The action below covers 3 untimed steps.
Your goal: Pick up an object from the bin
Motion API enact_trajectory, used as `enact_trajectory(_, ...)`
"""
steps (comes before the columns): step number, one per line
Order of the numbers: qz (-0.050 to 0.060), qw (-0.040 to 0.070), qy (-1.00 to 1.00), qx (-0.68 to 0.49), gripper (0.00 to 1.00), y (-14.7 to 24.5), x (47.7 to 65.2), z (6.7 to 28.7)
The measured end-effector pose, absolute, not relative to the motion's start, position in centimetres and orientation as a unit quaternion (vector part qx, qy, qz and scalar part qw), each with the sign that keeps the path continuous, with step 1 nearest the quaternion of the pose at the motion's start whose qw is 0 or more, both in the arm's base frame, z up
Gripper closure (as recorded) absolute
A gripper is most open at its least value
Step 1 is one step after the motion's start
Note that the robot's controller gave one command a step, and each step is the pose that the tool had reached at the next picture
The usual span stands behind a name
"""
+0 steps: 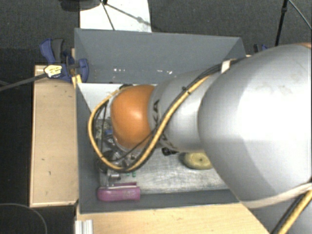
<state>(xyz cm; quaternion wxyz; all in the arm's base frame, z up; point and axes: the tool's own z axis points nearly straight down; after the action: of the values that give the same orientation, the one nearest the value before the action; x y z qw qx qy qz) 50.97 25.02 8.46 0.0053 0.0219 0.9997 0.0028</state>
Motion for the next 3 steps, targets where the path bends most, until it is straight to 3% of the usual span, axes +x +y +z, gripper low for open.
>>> enact_trajectory(1, 0.001, 0.001, 0.991, 0.133, 0.00, 25.4, 52.8, 10.1)
enact_trajectory(2, 0.000, 0.000, 0.967, 0.254, 0.00, 25.2, 52.0, 11.0)
enact_trajectory(3, -0.001, -0.001, 0.918, 0.397, 0.00, 24.4, 50.6, 6.9)
